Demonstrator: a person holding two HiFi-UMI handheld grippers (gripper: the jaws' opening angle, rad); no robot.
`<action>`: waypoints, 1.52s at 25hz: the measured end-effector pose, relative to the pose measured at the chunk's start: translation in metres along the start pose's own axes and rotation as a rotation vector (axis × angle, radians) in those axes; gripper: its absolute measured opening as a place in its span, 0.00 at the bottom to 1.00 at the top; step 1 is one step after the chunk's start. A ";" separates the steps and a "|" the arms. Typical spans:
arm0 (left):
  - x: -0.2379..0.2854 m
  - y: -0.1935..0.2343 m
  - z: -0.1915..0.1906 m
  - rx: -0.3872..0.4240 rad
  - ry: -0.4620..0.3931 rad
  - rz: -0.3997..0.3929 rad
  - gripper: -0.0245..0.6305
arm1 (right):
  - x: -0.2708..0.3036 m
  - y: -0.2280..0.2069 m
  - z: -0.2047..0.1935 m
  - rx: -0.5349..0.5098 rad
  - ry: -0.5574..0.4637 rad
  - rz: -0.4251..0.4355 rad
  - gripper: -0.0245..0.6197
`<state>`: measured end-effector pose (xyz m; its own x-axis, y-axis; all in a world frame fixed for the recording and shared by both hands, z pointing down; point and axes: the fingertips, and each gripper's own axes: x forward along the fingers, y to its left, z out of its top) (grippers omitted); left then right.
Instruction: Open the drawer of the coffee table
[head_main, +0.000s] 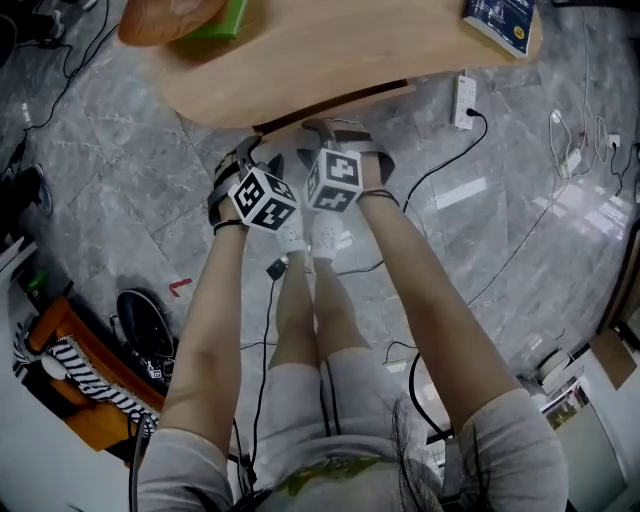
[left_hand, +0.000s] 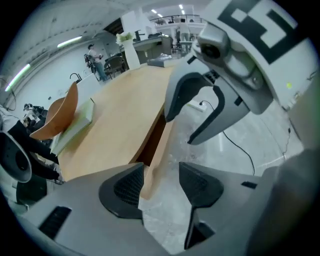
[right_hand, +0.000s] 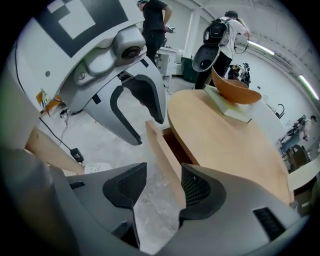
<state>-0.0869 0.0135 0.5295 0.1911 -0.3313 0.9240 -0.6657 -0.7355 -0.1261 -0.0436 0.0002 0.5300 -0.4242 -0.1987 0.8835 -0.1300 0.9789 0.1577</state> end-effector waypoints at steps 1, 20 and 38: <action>0.003 0.002 0.000 0.010 0.003 -0.004 0.35 | 0.002 -0.004 0.000 -0.001 0.004 0.000 0.39; 0.031 0.002 0.017 0.041 -0.009 -0.033 0.34 | 0.012 -0.026 -0.008 -0.194 0.032 -0.025 0.20; 0.033 0.012 0.017 0.027 -0.014 0.015 0.22 | 0.020 -0.031 -0.018 -0.319 0.115 -0.080 0.20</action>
<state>-0.0763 -0.0161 0.5529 0.1914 -0.3509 0.9166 -0.6489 -0.7459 -0.1501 -0.0320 -0.0329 0.5511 -0.3177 -0.2861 0.9040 0.1362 0.9297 0.3421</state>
